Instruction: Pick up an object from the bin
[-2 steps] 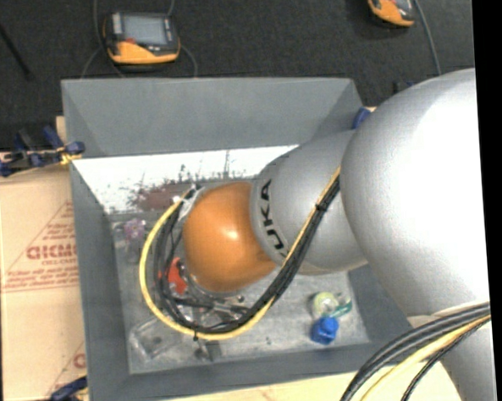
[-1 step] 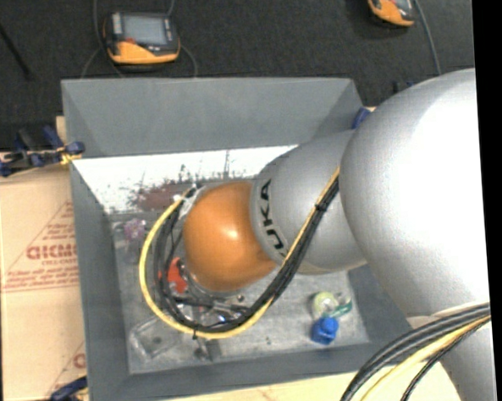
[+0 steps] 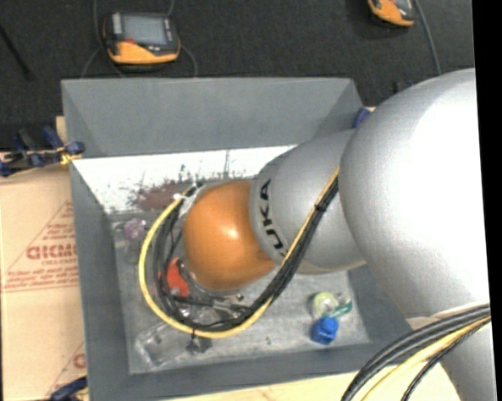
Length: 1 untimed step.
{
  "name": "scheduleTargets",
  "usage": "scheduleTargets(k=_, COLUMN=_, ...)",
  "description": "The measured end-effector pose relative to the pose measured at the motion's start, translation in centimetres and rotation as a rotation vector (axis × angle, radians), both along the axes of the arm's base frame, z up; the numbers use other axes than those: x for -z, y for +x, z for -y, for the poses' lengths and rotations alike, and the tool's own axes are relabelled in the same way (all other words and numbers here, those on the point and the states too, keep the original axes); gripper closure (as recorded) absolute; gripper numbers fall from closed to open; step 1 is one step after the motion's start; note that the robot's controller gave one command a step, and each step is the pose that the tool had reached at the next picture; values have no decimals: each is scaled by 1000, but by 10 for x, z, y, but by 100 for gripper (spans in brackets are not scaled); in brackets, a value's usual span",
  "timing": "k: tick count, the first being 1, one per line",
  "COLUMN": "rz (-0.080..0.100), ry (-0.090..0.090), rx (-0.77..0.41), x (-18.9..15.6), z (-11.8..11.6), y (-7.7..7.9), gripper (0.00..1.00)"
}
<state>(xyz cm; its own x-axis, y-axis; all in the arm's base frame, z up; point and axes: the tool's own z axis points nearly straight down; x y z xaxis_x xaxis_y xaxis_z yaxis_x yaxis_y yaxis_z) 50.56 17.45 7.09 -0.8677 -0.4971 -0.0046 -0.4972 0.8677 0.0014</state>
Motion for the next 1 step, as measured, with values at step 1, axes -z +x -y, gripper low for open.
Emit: scheduleTargets(k=1, rz=-1, ry=-2, rx=7, x=-20, z=1, y=1, gripper=100)
